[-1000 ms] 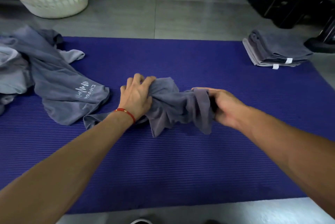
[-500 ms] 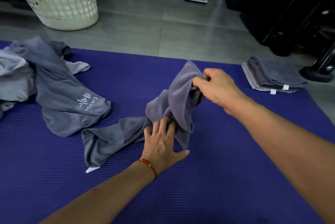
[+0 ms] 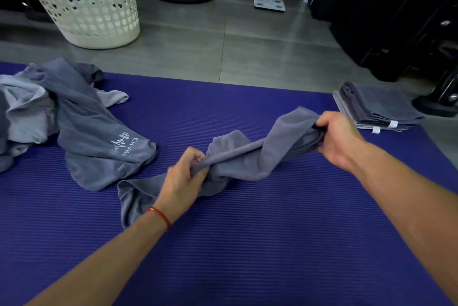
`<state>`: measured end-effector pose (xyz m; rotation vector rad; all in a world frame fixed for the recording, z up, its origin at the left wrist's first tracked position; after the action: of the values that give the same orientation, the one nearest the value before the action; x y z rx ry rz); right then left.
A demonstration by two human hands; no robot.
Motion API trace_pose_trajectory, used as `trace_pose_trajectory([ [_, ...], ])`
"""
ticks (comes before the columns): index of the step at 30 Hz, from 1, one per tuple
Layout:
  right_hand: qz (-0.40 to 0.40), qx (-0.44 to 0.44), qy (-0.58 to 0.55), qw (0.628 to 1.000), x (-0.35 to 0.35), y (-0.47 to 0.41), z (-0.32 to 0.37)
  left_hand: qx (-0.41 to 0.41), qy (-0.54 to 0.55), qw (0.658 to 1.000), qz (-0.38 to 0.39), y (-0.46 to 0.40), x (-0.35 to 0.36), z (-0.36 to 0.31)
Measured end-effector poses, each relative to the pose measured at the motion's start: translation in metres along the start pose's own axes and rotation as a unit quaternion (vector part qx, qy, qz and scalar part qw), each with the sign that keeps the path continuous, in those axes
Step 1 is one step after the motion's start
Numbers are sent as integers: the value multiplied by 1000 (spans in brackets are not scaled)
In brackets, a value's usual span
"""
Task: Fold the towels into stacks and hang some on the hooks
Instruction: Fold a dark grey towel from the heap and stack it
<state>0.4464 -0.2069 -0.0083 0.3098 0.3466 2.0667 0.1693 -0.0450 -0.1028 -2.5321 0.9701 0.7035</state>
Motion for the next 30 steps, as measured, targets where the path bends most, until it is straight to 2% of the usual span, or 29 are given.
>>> trace_pose_trajectory([
  [3,28,35,-12,999,-2,-3,-7,-23,86,995,49,-19,-20,-3],
  [6,-12,-12,50,999,-6,-9,-2,-65,168,975,133,-33,-43,-4],
  [9,-38,-63,26,997,-13,-11,14,-86,258,937,218,-40,-66,-9],
  [11,-52,-90,-27,994,-18,-9,32,-90,280,940,175,-49,-78,-21],
  [16,-103,-176,-68,977,-36,-7,96,-62,275,959,-21,-103,-118,-66],
  [18,-136,-245,-2,960,-46,1,130,-34,237,969,-58,-130,-131,-96],
  [21,-202,-337,171,904,-62,21,180,59,132,982,-120,-164,-146,-162],
  [23,-234,-363,204,879,-77,39,209,123,55,979,-156,-181,-157,-209],
  [25,-253,-373,185,873,-98,52,226,162,19,971,-177,-195,-164,-250],
  [27,-243,-360,121,892,-121,58,223,176,34,973,-144,-203,-155,-280],
  [29,-225,-312,34,923,-147,54,191,133,107,985,-29,-208,-127,-286],
  [30,-226,-279,1,933,-162,50,164,83,135,986,59,-210,-105,-278],
])
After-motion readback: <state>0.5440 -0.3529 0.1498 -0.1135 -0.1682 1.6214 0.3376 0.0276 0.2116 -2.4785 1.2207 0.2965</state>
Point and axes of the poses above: each hand's wrist, its own y-axis away from the middle knuckle, its own x-axis out of the palm, z = x × y, the point moved 3 cm from there along -y, towards the middle knuckle, and after that the axes turned 9 degrees about -y, right-handed, at the moved point
